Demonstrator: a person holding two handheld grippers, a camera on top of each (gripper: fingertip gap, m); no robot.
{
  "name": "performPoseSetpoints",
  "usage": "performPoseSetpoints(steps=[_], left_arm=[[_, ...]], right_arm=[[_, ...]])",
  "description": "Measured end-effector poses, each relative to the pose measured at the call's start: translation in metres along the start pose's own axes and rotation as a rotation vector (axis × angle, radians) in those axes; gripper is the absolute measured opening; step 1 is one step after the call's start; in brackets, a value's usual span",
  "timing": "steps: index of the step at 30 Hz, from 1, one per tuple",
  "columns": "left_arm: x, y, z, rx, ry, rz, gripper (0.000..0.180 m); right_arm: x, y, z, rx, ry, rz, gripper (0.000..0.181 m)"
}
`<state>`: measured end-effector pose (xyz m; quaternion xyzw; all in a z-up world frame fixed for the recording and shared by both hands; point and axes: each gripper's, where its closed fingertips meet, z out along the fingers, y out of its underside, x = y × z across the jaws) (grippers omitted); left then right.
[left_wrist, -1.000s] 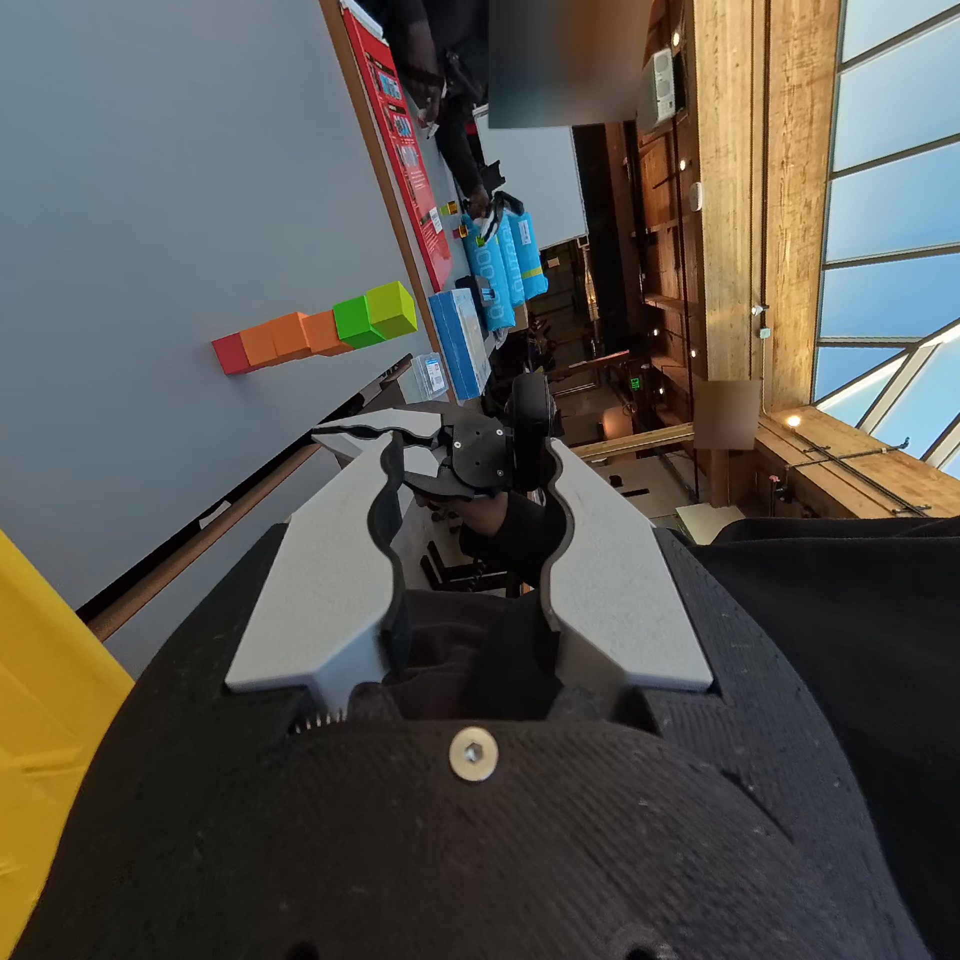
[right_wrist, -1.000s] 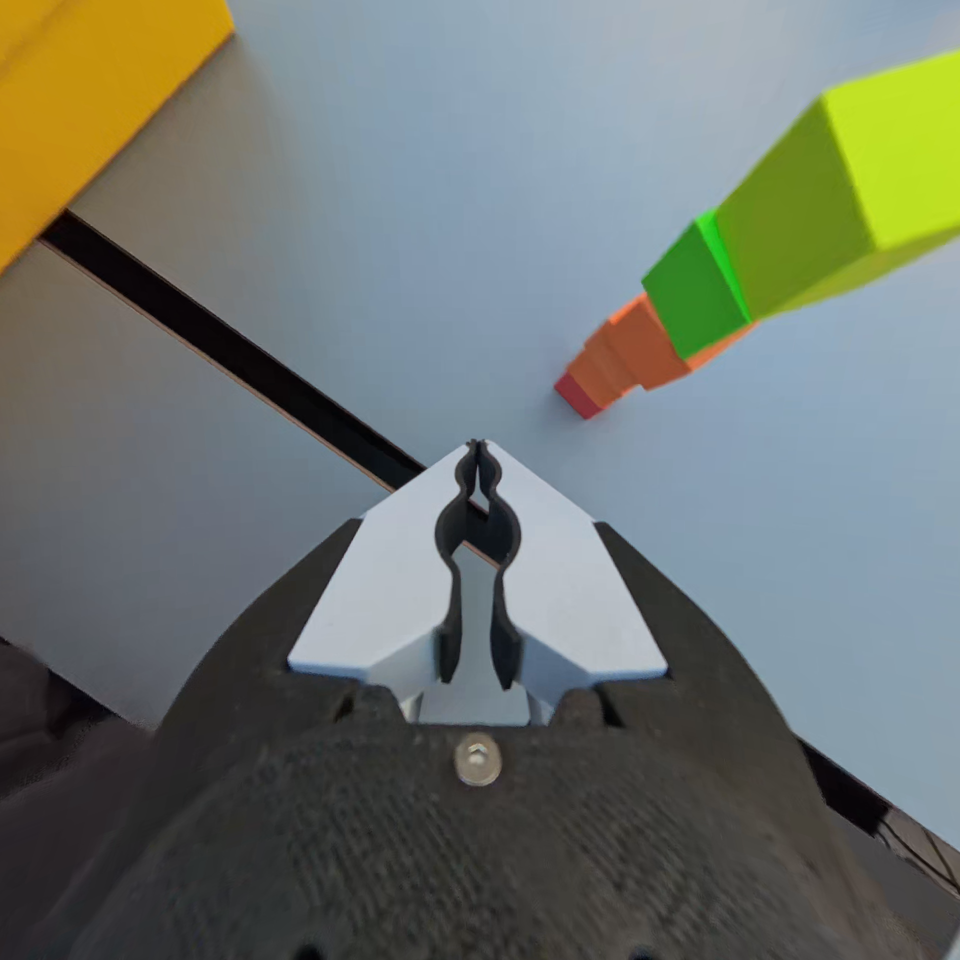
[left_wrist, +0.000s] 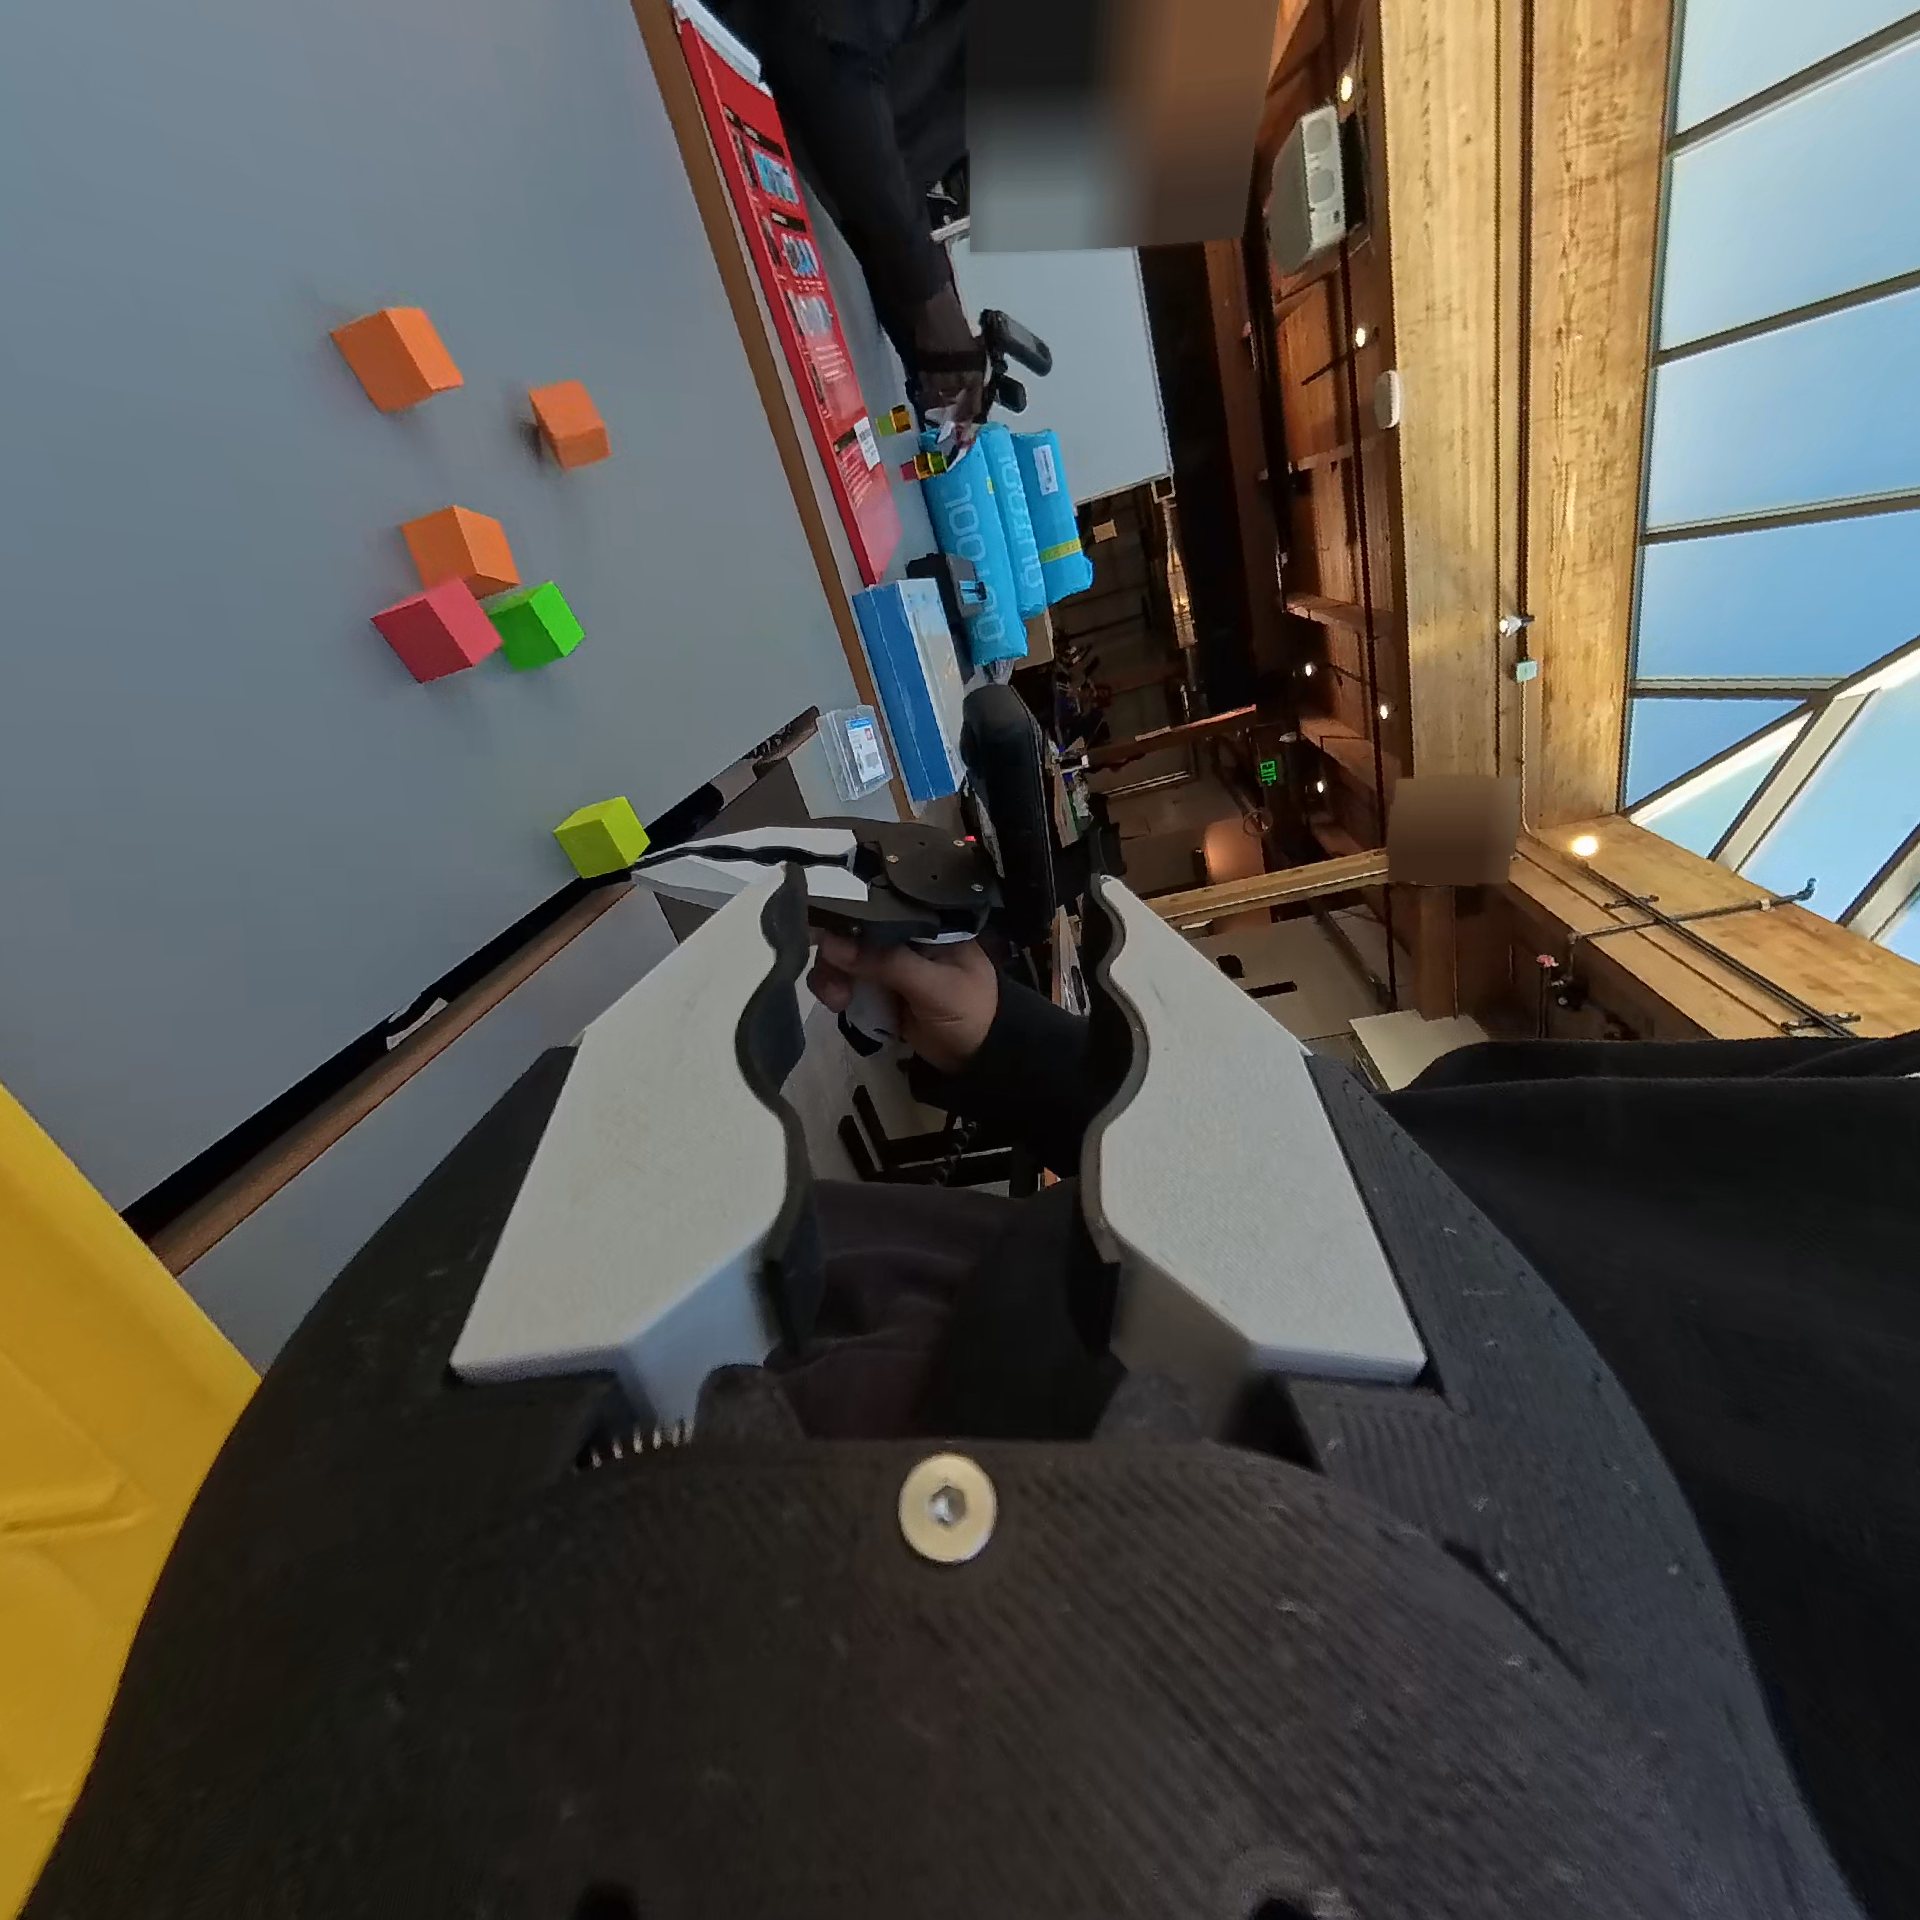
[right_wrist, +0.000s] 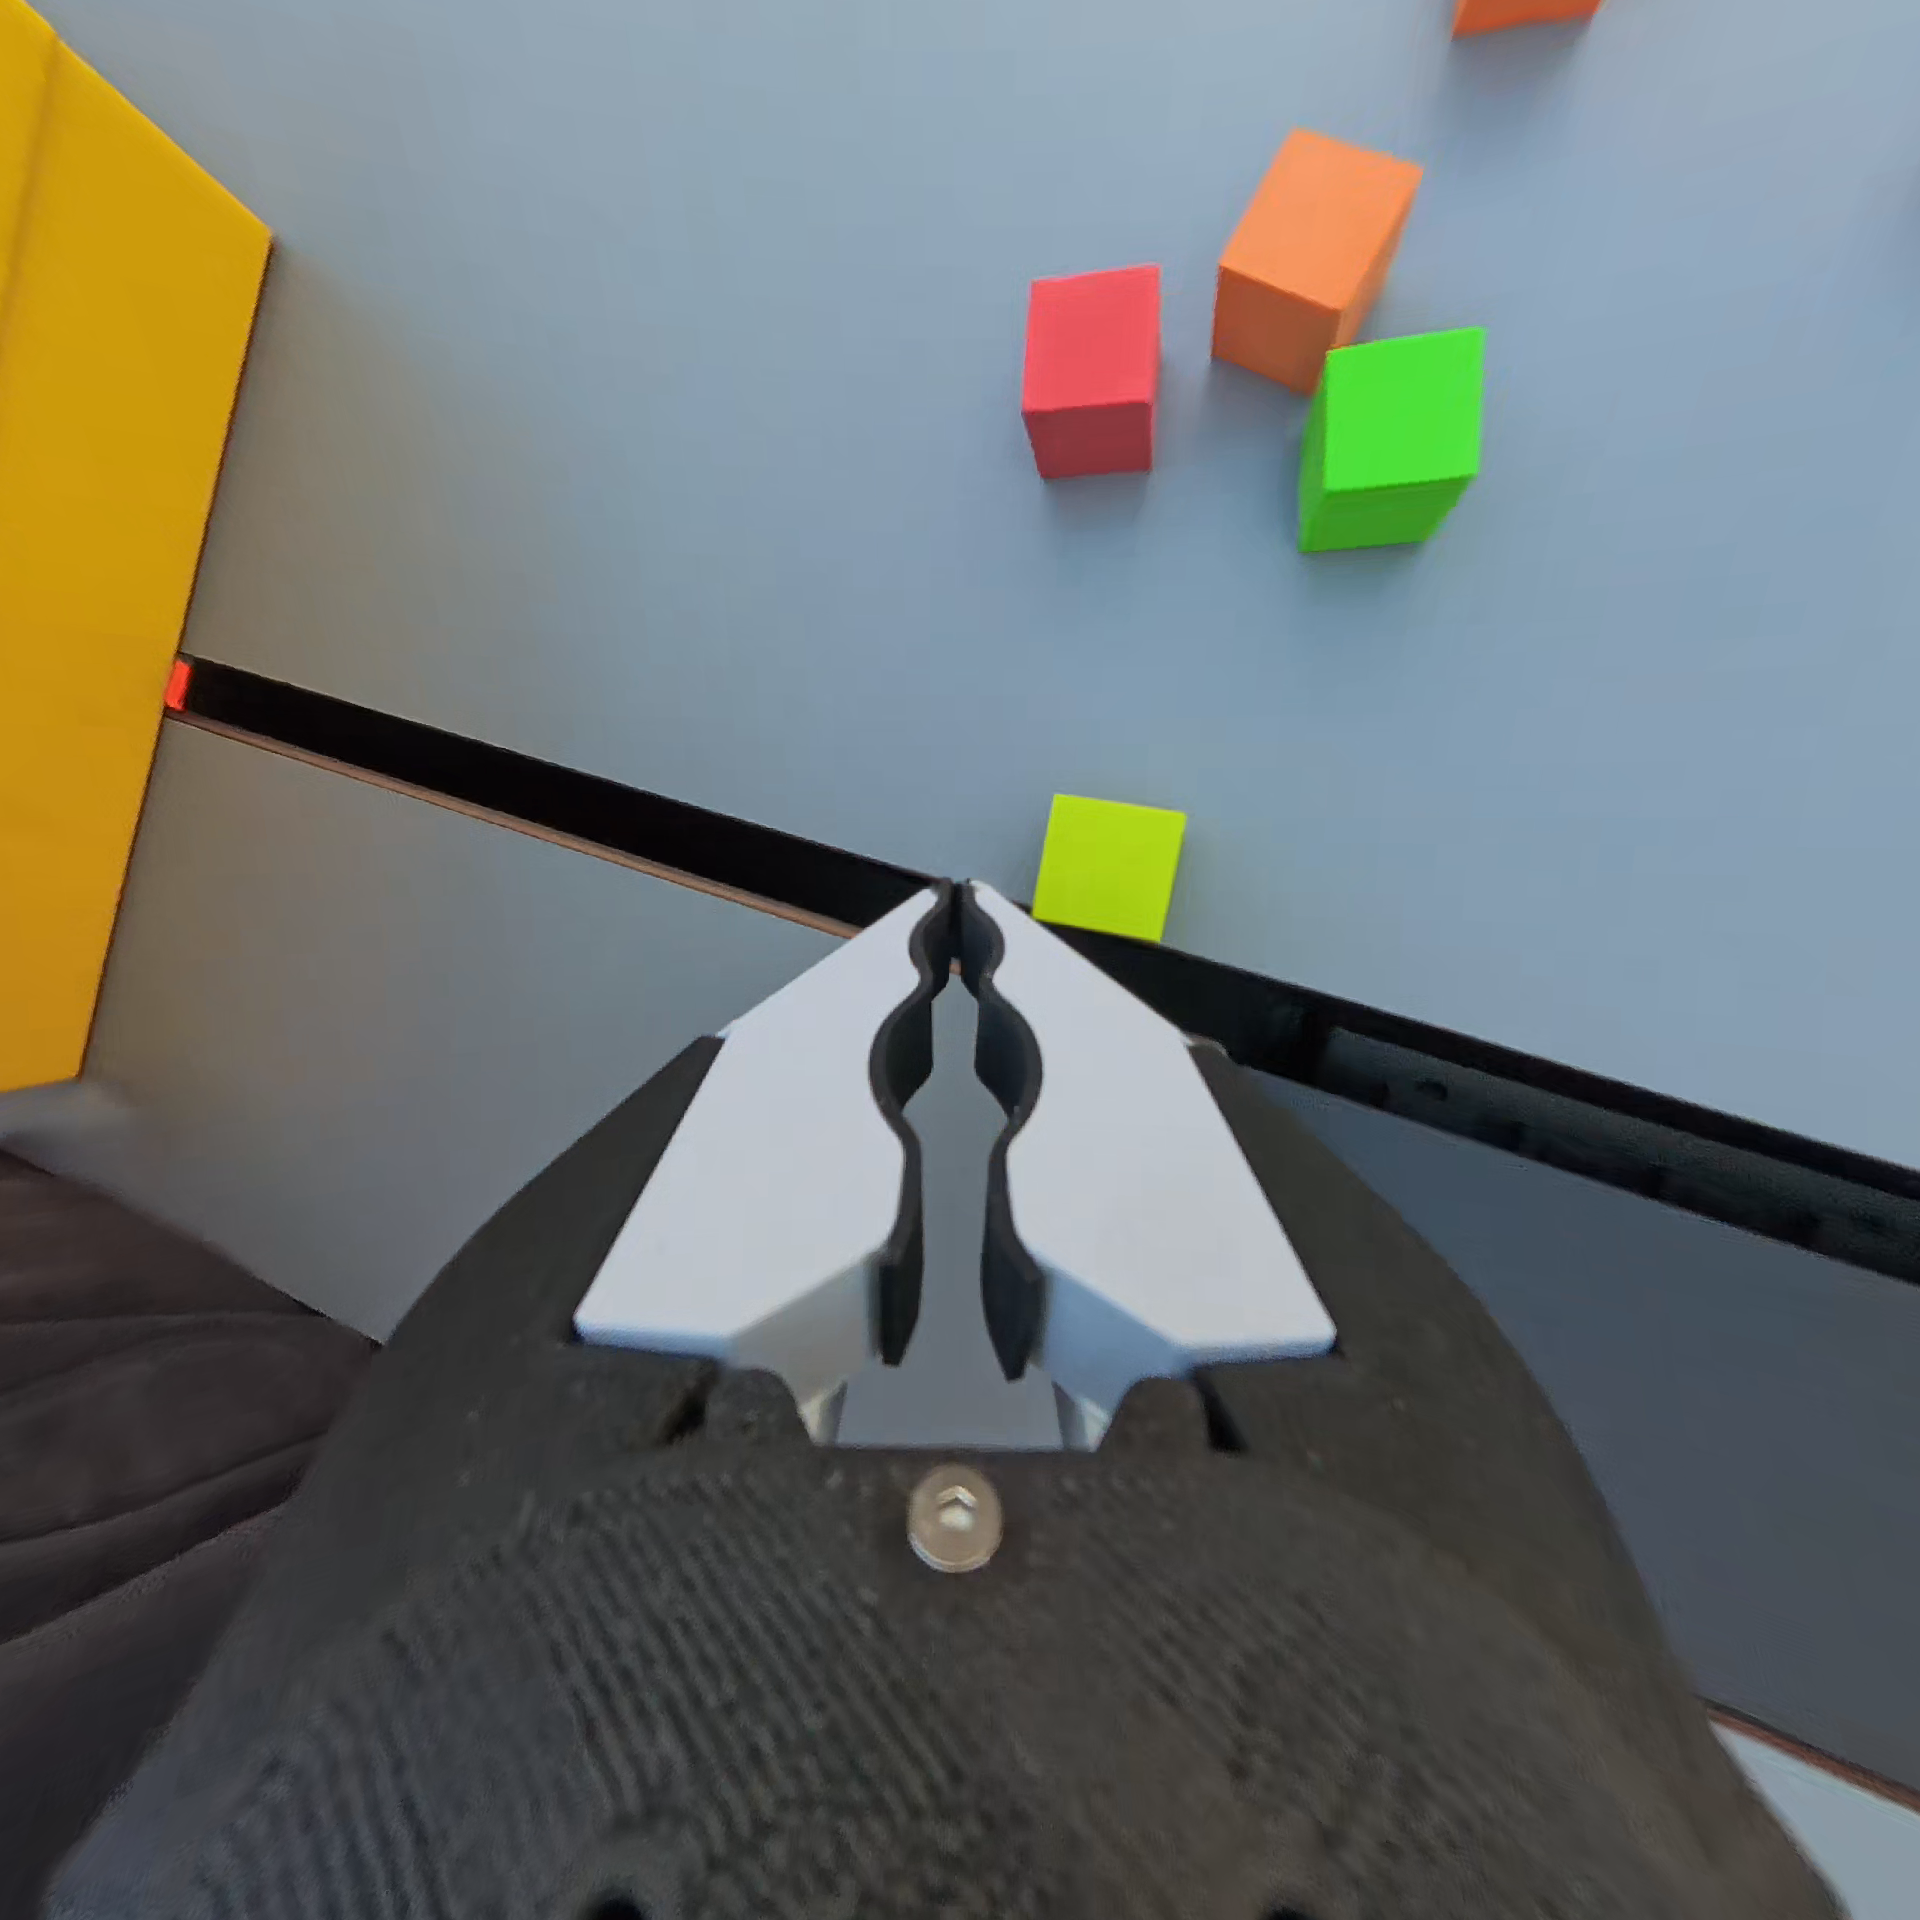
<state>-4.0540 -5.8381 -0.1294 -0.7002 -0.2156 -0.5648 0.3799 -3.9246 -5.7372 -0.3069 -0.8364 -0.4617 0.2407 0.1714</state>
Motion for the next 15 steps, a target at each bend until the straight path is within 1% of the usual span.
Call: performPoseSetpoints(steps=[4,5,8,11,15], left_arm=[[-0.002,0.001,-0.003,-0.001,-0.005,-0.007,0.05],[-0.002,0.002,-0.003,-0.001,-0.008,-0.008,0.05],[-0.004,0.003,-0.001,-0.008,-0.007,-0.014,0.05],[-0.002,0.005,0.004,-0.029,-0.003,-0.011,0.05],[0.003,0.007,0.015,-0.06,0.004,0.006,0.05]], right_arm=[[0.035,0.012,-0.026,0.037,0.092,0.052,0.0],[0.045,0.015,-0.033,0.052,0.113,0.073,0.003],[0.059,0.022,-0.044,0.064,0.13,0.084,0.017],[0.053,0.021,-0.037,0.039,0.12,-0.004,0.033],[0.035,0.011,-0.009,-0.005,0.088,-0.098,0.046]])
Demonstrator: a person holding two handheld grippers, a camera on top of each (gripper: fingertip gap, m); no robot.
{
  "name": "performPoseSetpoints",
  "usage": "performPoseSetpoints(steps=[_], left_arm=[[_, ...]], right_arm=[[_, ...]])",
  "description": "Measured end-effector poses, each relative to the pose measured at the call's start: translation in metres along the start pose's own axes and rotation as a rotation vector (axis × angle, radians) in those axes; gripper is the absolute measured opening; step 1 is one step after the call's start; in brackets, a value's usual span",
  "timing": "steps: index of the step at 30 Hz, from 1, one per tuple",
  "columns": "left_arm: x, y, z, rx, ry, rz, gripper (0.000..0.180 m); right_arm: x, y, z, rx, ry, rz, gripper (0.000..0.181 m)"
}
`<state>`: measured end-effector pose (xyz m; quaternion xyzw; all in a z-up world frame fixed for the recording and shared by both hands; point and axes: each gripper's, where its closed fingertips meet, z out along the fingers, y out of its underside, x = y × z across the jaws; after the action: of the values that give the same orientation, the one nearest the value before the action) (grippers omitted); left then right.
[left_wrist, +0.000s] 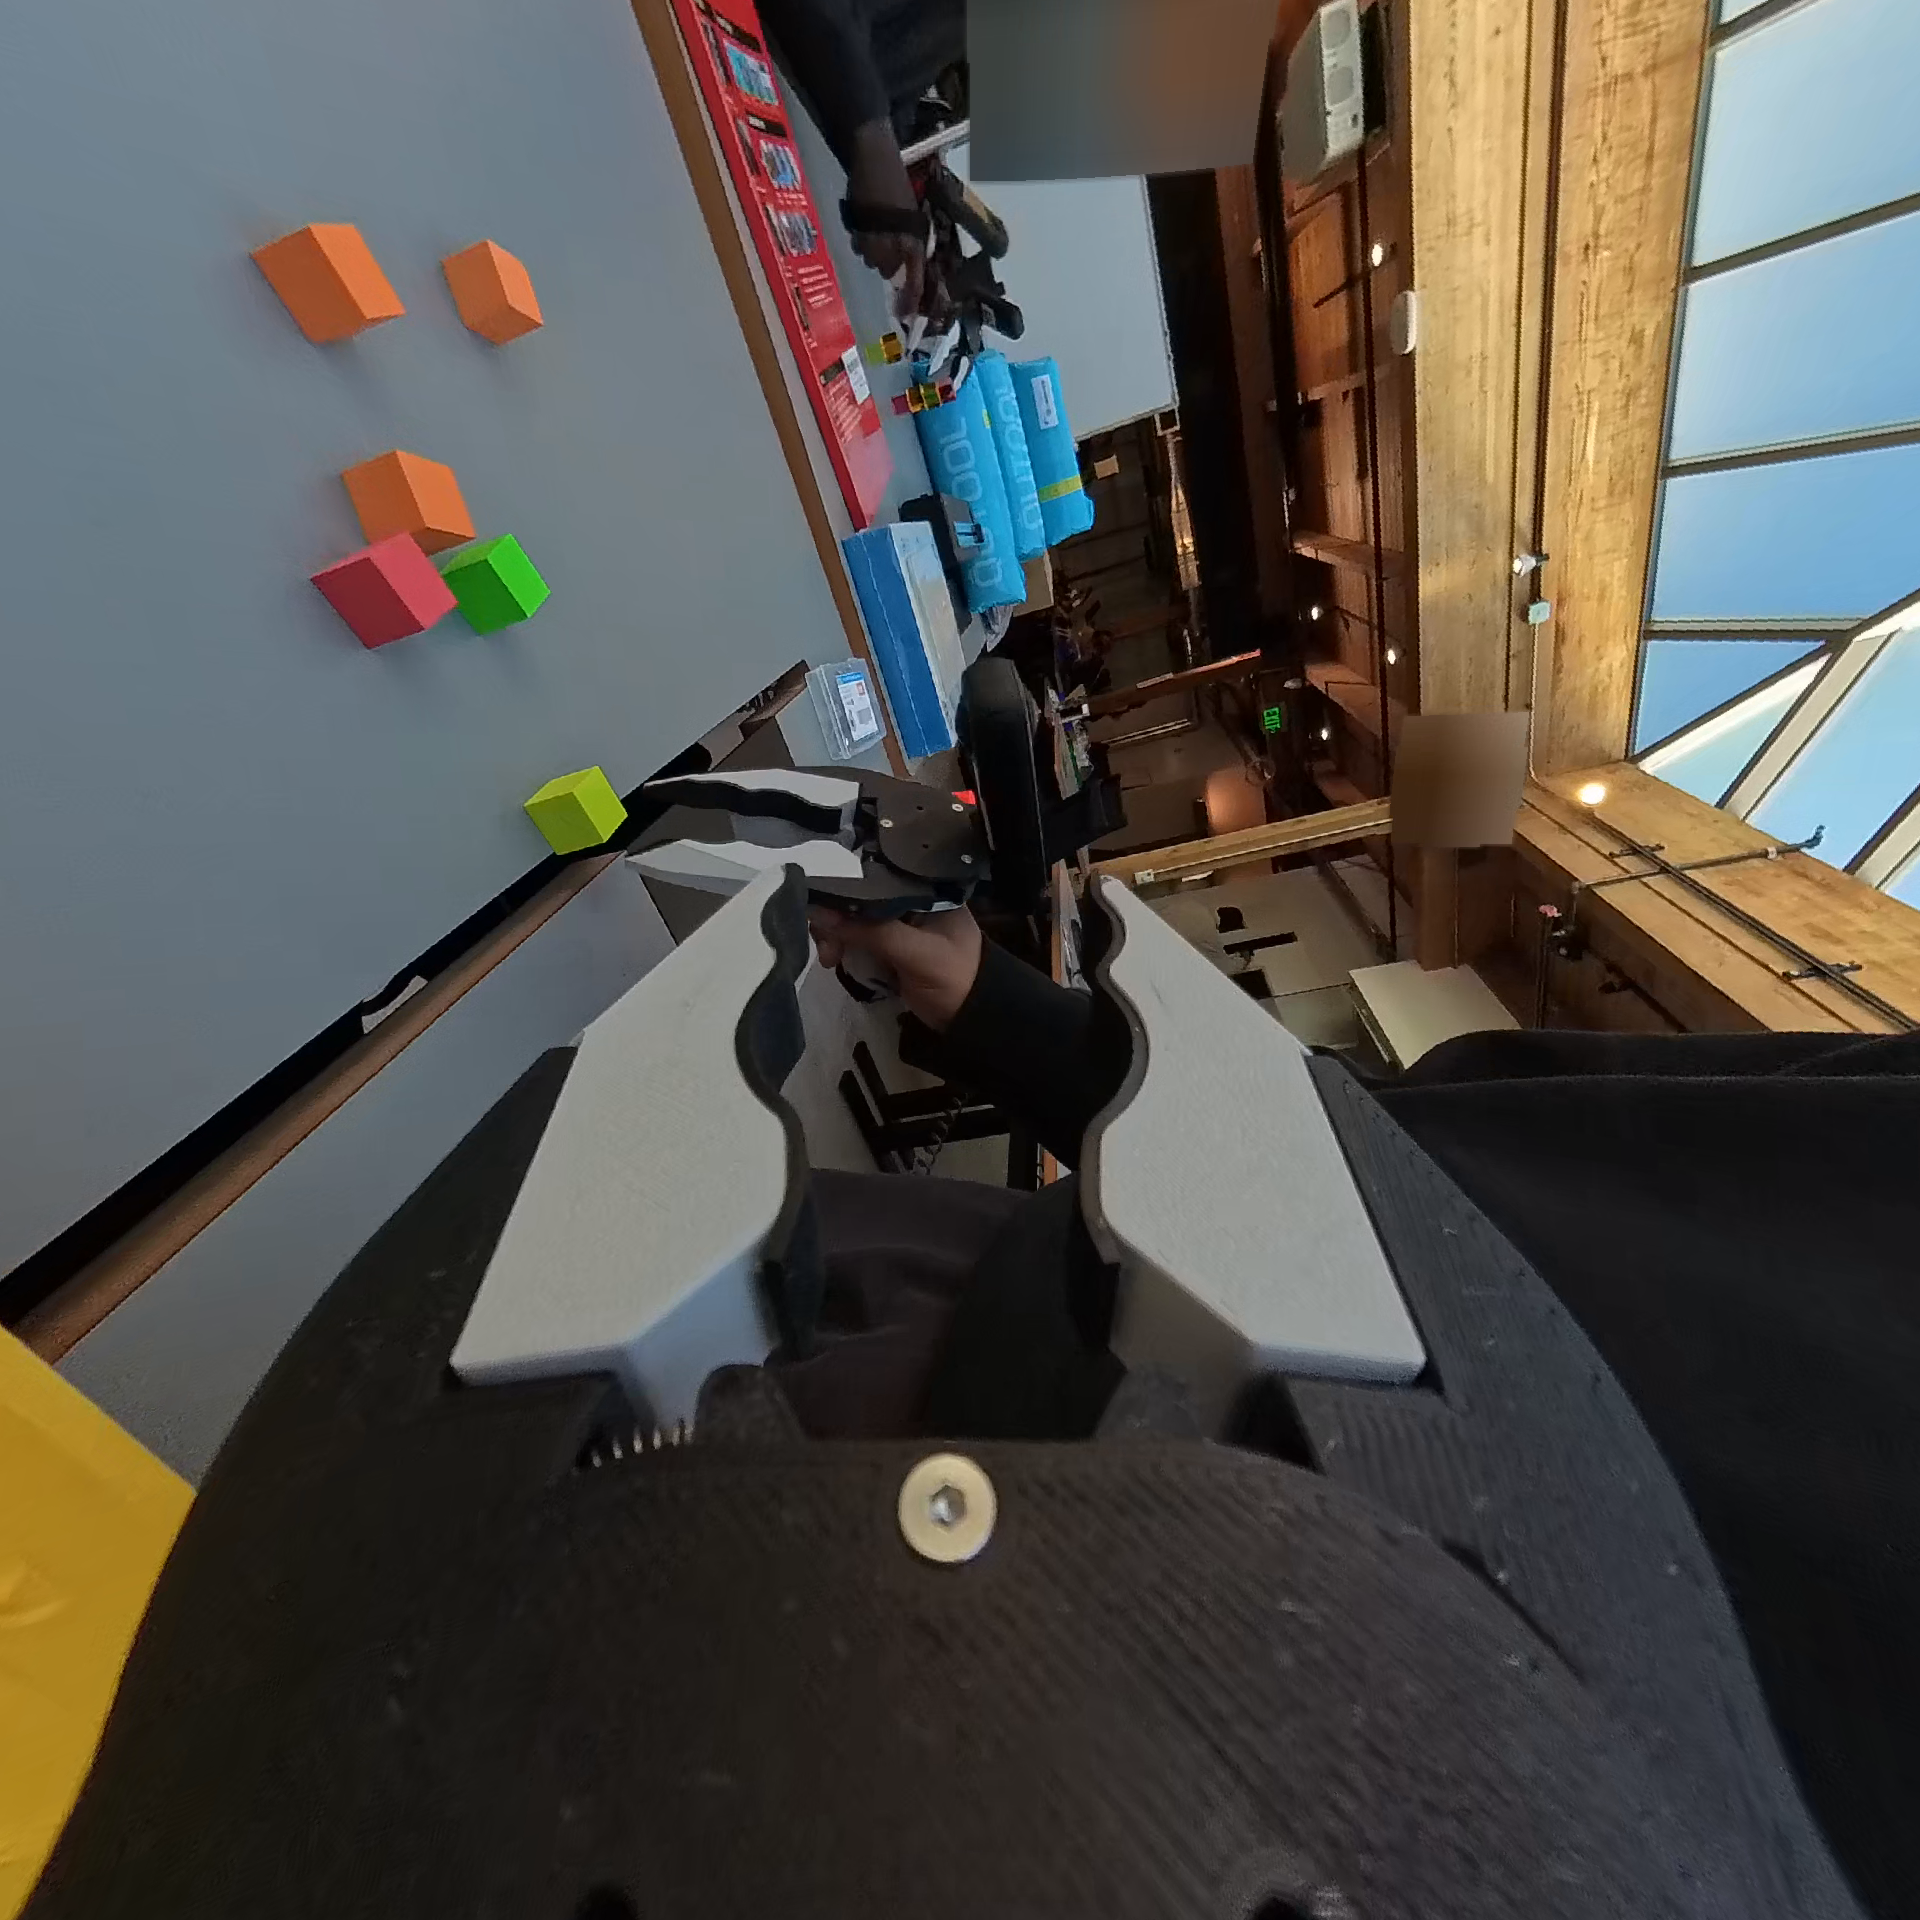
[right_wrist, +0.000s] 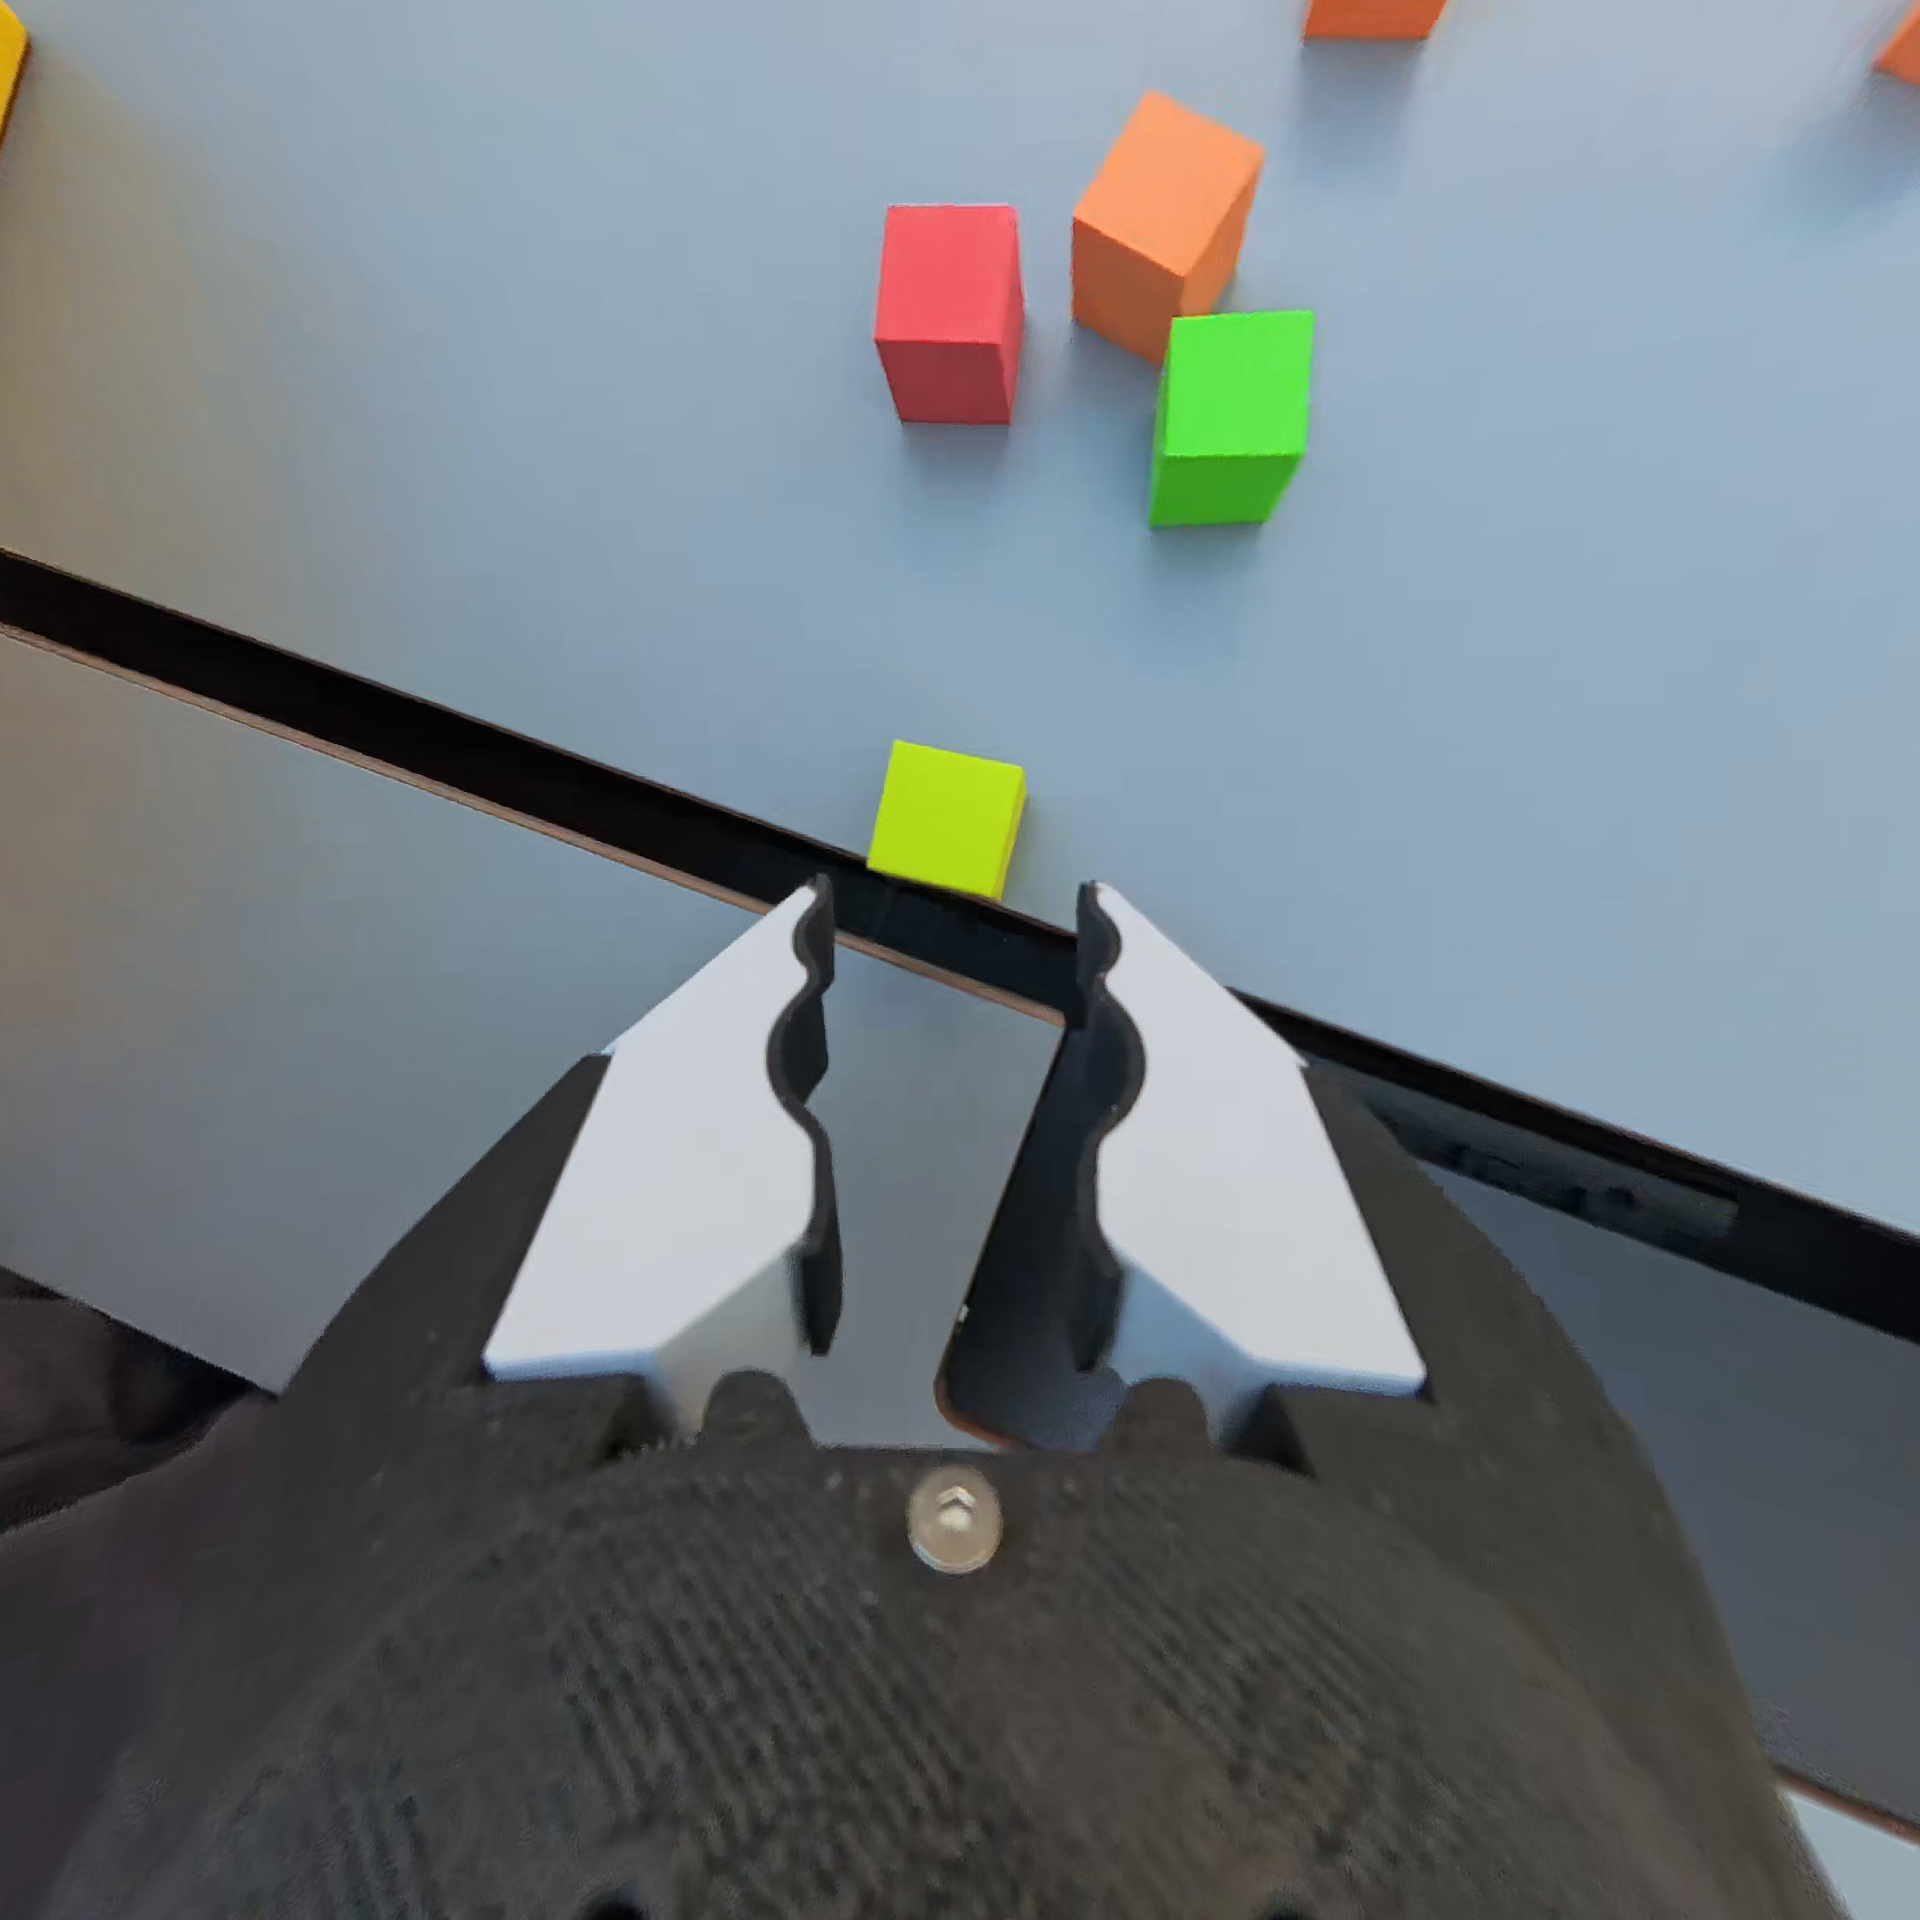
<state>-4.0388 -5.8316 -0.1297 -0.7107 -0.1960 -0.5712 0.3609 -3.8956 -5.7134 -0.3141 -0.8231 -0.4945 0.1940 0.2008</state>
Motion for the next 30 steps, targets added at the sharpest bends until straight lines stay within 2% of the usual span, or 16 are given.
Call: performPoseSetpoints(steps=[2,3,4,9,16,19,23,26,30], left_arm=[[0.002,0.002,0.005,-0.013,-0.002,0.008,0.05],[0.003,0.003,0.007,-0.018,-0.004,0.01,0.05],[0.004,0.004,0.009,-0.022,-0.005,0.01,0.05],[0.002,0.015,0.025,-0.056,-0.022,-0.005,0.05],[0.0,0.03,0.073,-0.104,-0.112,0.033,0.05],[-0.033,0.035,0.106,-0.122,-0.318,0.152,0.05],[-0.09,0.026,0.155,-0.119,-0.682,0.413,0.052],[-0.123,0.008,0.191,-0.128,-0.877,0.579,0.053],[-0.155,-0.009,0.226,-0.134,-1.006,0.617,0.053]], right_arm=[[-0.004,-0.002,0.016,-0.028,0.002,-0.033,0.041],[-0.003,-0.002,0.021,-0.042,0.009,-0.051,0.031],[-0.002,-0.003,0.024,-0.053,0.017,-0.07,0.028],[0.033,-0.019,0.005,0.025,0.065,-0.092,0.028],[0.132,-0.024,0.006,-0.016,0.142,-0.16,0.028],[0.147,-0.025,0.014,-0.014,0.088,-0.197,0.028],[0.148,-0.024,0.011,0.019,-0.019,-0.297,0.028],[0.148,-0.02,0.008,0.031,-0.09,-0.405,0.027],[0.156,-0.014,0.007,0.019,-0.176,-0.485,0.027]])
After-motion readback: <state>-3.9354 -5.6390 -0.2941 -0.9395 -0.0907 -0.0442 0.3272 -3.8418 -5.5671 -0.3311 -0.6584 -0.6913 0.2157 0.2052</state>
